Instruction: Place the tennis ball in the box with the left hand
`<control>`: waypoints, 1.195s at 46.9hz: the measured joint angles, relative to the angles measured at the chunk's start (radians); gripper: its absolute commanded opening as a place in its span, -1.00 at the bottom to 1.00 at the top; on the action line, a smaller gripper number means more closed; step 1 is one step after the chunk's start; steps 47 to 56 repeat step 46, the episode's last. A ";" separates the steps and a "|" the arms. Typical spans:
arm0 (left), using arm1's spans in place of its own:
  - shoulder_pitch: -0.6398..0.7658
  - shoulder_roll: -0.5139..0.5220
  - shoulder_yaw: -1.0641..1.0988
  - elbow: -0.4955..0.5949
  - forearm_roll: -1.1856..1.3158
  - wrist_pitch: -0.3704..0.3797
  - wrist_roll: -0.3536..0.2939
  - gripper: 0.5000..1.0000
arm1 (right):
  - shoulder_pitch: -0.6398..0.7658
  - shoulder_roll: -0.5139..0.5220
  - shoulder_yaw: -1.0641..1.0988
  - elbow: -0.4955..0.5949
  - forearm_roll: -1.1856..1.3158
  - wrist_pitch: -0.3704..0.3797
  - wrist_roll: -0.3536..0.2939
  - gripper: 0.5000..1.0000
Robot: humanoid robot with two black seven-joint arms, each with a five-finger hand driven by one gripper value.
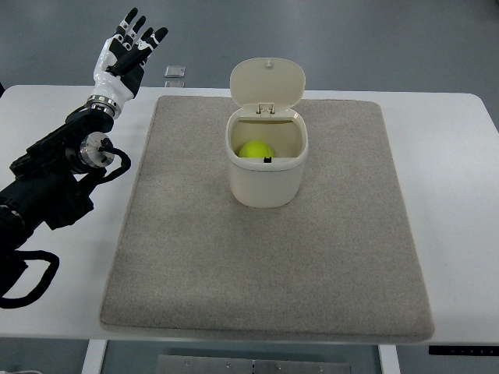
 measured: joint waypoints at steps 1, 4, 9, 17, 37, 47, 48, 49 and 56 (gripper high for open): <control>0.000 0.000 0.000 0.004 -0.006 0.000 0.000 0.97 | 0.000 0.000 0.000 0.000 0.000 0.000 0.000 0.60; 0.002 0.001 0.000 0.016 -0.024 0.000 0.000 0.97 | 0.000 0.000 0.000 0.000 0.000 0.000 0.000 0.60; 0.009 0.002 0.000 0.021 -0.036 0.000 -0.001 0.97 | 0.000 0.000 0.001 0.000 0.000 0.000 0.000 0.60; 0.012 0.010 0.000 0.022 -0.036 -0.001 -0.002 0.97 | -0.001 0.000 0.001 0.000 0.000 0.000 0.000 0.61; 0.012 0.012 0.001 0.060 -0.035 0.000 -0.002 0.97 | 0.000 0.000 0.001 0.000 0.000 0.000 0.000 0.60; 0.005 0.007 0.001 0.061 -0.034 0.000 -0.002 0.97 | 0.000 0.000 0.007 0.004 0.007 0.001 0.000 0.60; 0.005 0.007 0.001 0.061 -0.034 0.000 -0.002 0.97 | 0.000 0.000 0.007 0.004 0.007 0.001 0.000 0.60; 0.005 0.007 0.001 0.061 -0.034 0.000 -0.002 0.97 | 0.000 0.000 0.007 0.004 0.007 0.001 0.000 0.60; 0.005 0.007 0.001 0.061 -0.034 0.000 -0.002 0.97 | 0.000 0.000 0.007 0.004 0.007 0.001 0.000 0.60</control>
